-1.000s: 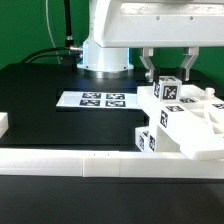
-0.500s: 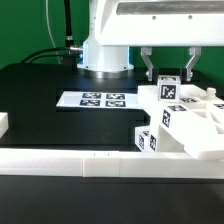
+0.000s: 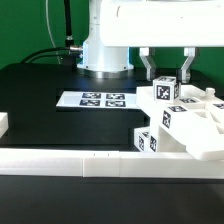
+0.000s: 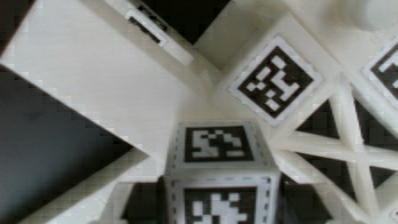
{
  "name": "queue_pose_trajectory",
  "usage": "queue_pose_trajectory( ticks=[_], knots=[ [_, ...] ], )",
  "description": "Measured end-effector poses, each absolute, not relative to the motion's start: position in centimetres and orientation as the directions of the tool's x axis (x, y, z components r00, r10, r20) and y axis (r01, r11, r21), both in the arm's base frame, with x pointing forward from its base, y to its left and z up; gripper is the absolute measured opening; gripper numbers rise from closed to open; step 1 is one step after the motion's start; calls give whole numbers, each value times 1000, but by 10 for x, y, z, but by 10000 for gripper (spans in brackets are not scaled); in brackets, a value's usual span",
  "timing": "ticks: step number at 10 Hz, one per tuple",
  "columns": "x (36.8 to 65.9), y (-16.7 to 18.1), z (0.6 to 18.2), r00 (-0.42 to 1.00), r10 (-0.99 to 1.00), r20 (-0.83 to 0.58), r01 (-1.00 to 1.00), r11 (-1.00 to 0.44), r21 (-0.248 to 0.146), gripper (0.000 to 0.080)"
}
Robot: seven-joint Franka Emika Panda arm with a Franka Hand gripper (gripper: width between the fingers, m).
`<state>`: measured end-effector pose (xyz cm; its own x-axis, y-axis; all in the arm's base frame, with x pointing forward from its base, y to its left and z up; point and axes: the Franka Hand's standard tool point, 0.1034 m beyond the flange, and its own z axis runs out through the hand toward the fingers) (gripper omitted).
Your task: Assemble chair
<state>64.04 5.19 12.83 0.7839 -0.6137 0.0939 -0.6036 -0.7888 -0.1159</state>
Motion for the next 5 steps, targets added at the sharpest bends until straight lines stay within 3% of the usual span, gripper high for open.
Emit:
queue_pose_trajectory(
  ticks=[5],
  knots=[
    [640, 53, 127, 431, -902, 15, -890, -427, -160, 281]
  ],
)
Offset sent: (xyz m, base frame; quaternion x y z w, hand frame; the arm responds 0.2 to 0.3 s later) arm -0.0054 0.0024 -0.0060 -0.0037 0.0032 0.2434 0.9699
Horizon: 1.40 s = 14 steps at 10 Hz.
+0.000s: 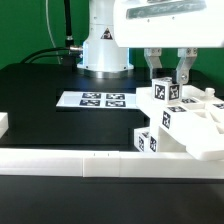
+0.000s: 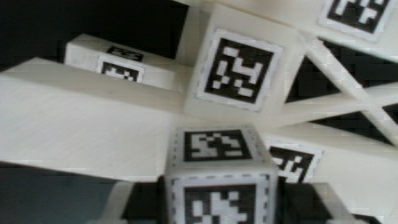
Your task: Assemble chair
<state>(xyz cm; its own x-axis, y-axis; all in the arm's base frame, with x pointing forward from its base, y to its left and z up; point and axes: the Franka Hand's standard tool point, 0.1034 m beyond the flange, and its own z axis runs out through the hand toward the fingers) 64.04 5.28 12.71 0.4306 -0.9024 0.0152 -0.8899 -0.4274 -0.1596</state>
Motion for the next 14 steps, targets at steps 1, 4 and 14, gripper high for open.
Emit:
queue_pose_trajectory(
  ticks=[1, 4, 14],
  knots=[
    [640, 53, 127, 342, -939, -10, -927, -336, -165, 281],
    [641, 53, 127, 132, -989, -61, -979, -121, -164, 281],
    [640, 57, 127, 796, -602, 62, -589, -794, -149, 649]
  ],
)
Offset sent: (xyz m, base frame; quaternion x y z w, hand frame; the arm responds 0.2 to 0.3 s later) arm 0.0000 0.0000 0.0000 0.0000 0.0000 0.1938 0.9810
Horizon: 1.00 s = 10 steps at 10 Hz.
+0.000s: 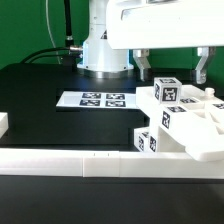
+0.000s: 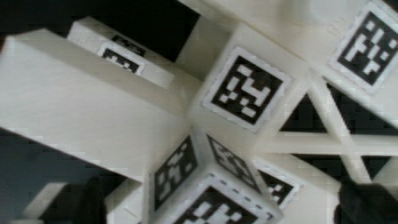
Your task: Assemble chair
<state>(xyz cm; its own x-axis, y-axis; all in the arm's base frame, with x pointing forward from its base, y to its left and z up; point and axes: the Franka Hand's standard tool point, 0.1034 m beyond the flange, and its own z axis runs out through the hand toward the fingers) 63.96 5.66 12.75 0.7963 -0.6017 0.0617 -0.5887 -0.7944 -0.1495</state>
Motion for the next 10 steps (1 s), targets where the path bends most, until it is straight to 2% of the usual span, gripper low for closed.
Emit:
queue_pose_trajectory(
  ticks=[3, 6, 8, 10],
  knots=[
    [641, 53, 125, 949, -295, 109, -283, -952, -117, 649],
    [641, 53, 118, 989, -39, 141, -29, -997, -71, 649],
    [642, 52, 118, 984, 98, 147, 105, -994, -40, 649],
    [642, 52, 118, 984, 104, 148, 111, -993, -40, 640]
  ],
)
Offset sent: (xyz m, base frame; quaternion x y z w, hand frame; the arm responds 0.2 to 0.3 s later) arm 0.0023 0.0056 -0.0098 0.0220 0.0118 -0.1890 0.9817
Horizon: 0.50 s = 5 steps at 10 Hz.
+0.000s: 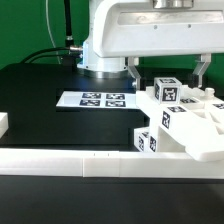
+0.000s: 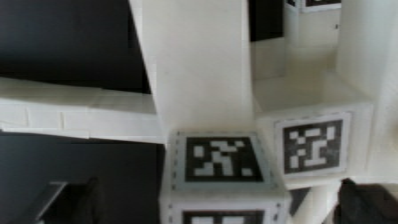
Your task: Assemble chair
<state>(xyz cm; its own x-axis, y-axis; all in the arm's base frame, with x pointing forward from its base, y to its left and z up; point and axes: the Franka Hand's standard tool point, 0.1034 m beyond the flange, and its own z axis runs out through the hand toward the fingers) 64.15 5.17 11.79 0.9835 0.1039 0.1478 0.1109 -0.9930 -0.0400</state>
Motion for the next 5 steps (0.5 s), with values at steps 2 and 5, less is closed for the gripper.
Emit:
queue_pose_trajectory(
  ticks=[2, 5],
  knots=[
    [642, 52, 118, 984, 104, 148, 111, -993, -40, 478],
    [642, 52, 118, 989, 41, 145, 49, -998, -50, 284]
  ],
)
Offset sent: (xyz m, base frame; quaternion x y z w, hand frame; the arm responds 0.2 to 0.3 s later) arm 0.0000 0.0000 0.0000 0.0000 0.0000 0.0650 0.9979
